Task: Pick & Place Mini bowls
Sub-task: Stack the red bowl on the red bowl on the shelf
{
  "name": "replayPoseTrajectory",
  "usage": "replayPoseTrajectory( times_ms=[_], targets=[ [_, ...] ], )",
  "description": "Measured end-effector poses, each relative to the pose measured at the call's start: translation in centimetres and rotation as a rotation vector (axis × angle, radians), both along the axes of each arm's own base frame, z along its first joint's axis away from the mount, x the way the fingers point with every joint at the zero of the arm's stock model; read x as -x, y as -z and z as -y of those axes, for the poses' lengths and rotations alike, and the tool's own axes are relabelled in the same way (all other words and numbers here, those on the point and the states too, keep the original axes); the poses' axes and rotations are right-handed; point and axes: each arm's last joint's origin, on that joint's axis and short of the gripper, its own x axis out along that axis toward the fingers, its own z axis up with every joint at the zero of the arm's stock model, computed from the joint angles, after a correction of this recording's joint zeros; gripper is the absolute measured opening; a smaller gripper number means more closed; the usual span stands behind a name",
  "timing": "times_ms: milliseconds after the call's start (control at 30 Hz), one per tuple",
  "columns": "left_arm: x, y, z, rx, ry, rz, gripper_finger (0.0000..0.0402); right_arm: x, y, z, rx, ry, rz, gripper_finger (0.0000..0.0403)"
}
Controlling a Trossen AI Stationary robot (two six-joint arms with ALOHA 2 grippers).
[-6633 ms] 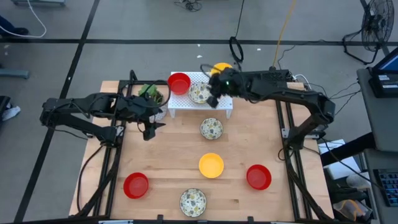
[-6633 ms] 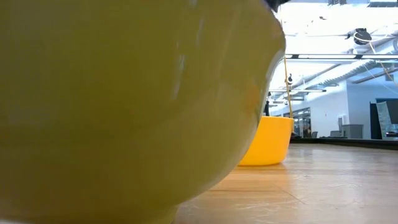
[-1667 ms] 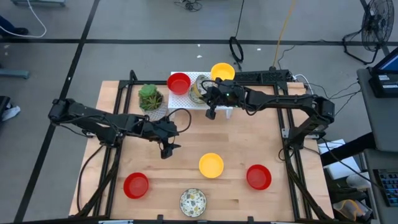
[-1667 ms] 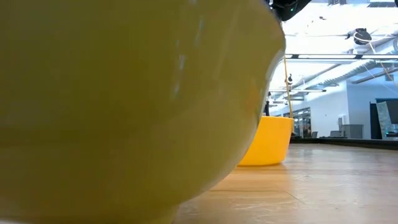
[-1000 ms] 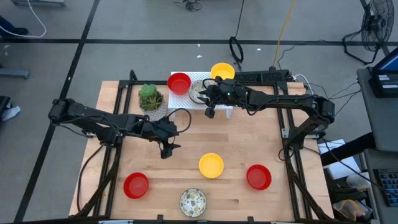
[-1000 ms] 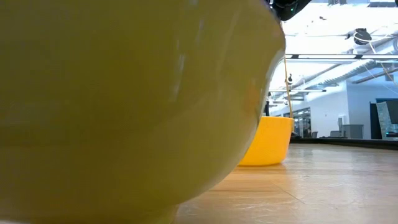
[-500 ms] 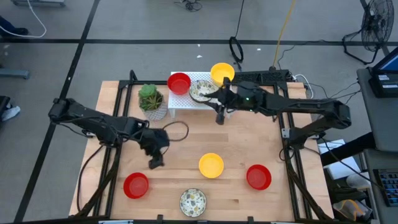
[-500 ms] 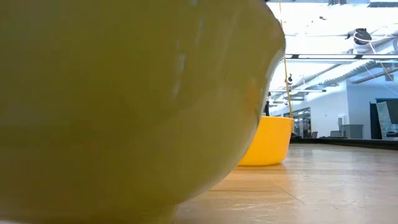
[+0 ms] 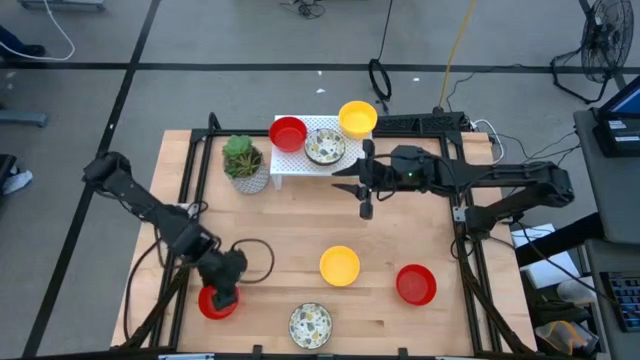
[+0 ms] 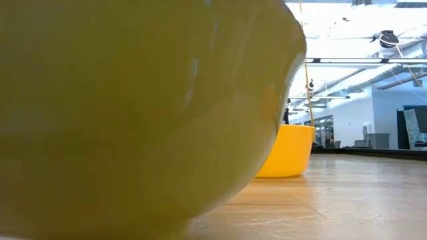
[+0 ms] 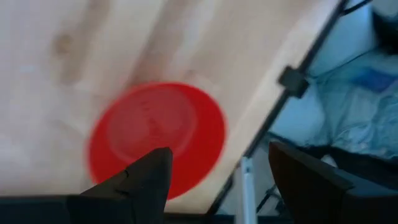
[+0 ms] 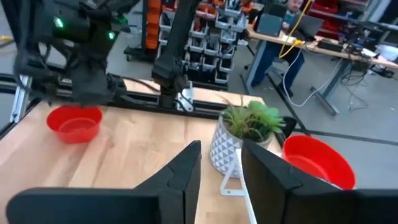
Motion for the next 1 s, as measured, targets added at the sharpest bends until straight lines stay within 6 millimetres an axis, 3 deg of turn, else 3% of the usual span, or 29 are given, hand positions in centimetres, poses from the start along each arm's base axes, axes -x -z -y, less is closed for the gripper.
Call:
replayPoseTrajectory(
  times_ms=[167,300,467,1000],
  targets=[
    [-0.1,0.4,2.4,-0.005,-0.056,0.077,0.0269,-0.1,0.1,-0.4,-0.023,-0.007,-0.009,0.0102],
    [-0.5,2.0,3.6,-0.034,-0.088,0.029,0.0269,0.0,0.3,-0.9,-0.063,-0.014,-0.019,0.0102],
    [-1.0,4.0,4.4,-0.034,-0.128,-0.114,0.0269,-0.1,0.2,-2.1,-0.080,-0.050,-0.014,0.0102],
    [-2.4,9.3,6.1,-0.108,-0.163,-0.252,0.0258,0.1,0.0,-5.3,-0.079,-0.153,0.007,0.0102]
  ],
)
